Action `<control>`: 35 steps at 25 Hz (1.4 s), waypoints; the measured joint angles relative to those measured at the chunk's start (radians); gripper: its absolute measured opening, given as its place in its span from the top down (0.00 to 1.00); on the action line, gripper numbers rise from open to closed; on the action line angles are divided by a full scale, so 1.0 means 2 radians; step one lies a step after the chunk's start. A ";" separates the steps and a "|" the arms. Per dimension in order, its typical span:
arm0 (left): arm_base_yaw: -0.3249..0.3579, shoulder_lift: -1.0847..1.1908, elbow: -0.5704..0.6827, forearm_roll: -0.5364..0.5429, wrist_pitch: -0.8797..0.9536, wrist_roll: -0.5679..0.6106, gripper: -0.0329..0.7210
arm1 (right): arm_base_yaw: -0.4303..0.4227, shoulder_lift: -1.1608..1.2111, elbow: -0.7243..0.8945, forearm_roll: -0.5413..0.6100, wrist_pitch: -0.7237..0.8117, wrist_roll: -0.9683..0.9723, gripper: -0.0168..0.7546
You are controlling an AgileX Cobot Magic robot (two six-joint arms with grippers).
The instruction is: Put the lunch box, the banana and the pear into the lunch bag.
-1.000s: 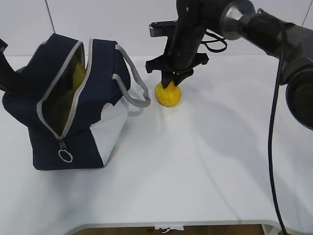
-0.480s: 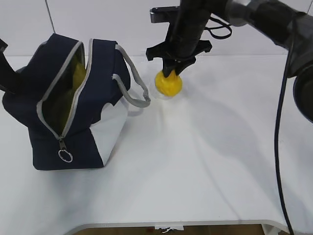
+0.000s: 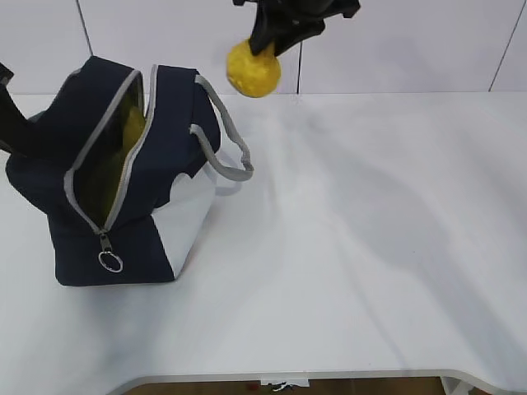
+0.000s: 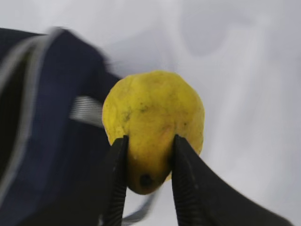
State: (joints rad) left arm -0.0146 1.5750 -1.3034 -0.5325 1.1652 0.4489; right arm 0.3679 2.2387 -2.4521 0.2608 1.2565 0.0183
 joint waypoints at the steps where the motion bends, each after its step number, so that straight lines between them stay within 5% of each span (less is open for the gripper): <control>1: 0.000 0.000 0.000 -0.004 0.000 0.000 0.96 | 0.000 -0.001 0.000 0.025 0.000 -0.009 0.69; 10: 0.000 0.000 0.000 -0.030 0.000 0.000 0.96 | 0.001 -0.001 0.000 0.200 0.002 -0.060 0.69; 18: 0.000 0.000 0.000 -0.032 0.000 0.000 0.96 | 0.016 0.021 0.000 0.268 0.002 -0.080 0.69; 30: 0.000 0.000 0.000 -0.032 0.001 0.000 0.96 | 0.029 0.071 0.000 0.230 -0.001 -0.104 0.68; 35: 0.000 0.000 0.000 -0.033 0.001 0.000 0.96 | 0.029 0.075 0.000 0.231 -0.001 -0.103 0.47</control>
State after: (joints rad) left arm -0.0146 1.5750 -1.3034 -0.5984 1.1676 0.4489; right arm 0.4251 2.3886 -2.4521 0.7228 1.2548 -0.1869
